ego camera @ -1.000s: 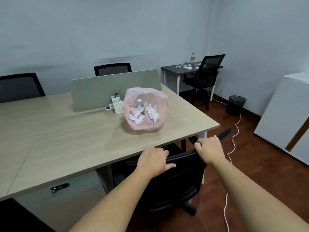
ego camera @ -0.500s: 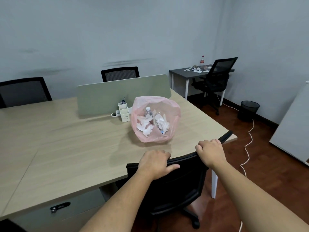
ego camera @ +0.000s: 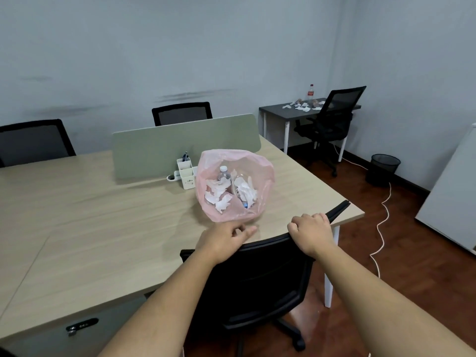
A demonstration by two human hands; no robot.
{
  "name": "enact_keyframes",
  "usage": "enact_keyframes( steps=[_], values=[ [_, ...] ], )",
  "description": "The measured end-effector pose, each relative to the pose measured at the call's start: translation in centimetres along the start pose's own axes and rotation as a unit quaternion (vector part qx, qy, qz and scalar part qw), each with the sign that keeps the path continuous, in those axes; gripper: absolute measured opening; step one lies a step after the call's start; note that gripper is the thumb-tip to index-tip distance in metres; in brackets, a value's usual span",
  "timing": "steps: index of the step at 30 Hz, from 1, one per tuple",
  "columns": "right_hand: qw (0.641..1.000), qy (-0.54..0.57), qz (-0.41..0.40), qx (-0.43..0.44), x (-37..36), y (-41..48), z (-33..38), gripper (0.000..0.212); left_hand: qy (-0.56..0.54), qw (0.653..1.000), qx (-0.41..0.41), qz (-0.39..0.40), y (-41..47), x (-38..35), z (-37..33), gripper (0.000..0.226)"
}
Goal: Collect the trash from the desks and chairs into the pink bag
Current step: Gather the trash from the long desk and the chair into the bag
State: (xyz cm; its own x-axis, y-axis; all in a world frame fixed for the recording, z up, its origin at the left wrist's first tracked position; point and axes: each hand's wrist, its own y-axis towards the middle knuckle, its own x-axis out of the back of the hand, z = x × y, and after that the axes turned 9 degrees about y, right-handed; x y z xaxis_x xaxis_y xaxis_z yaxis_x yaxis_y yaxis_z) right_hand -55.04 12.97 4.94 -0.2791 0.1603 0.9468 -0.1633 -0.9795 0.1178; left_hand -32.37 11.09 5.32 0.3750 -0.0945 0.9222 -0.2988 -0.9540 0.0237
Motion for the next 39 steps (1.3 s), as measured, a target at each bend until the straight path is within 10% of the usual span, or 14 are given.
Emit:
enact_keyframes(
  steps=[6,13,18,29,39],
  values=[
    [0.994,0.082,0.044,-0.062,1.7,3.4,1.7,0.024,-0.054,0.991,0.101,-0.071,3.6,2.0,3.9,0.002],
    [0.965,0.227,-0.02,-0.127,-0.6,13.9,3.7,0.021,-0.001,0.969,0.219,-0.114,12.9,3.5,8.1,0.074],
    [0.923,0.301,0.03,-0.237,-3.9,20.0,3.2,0.051,-0.019,0.958,0.283,-0.048,18.8,1.9,11.3,0.08],
    [0.917,0.299,-0.046,-0.261,-10.0,26.3,2.2,0.032,0.073,0.953,0.294,-0.025,24.9,-0.2,13.8,0.043],
    [0.899,0.338,-0.168,-0.222,0.9,29.8,0.4,0.026,0.114,0.968,0.202,-0.093,29.8,8.2,6.2,0.031]
  ],
)
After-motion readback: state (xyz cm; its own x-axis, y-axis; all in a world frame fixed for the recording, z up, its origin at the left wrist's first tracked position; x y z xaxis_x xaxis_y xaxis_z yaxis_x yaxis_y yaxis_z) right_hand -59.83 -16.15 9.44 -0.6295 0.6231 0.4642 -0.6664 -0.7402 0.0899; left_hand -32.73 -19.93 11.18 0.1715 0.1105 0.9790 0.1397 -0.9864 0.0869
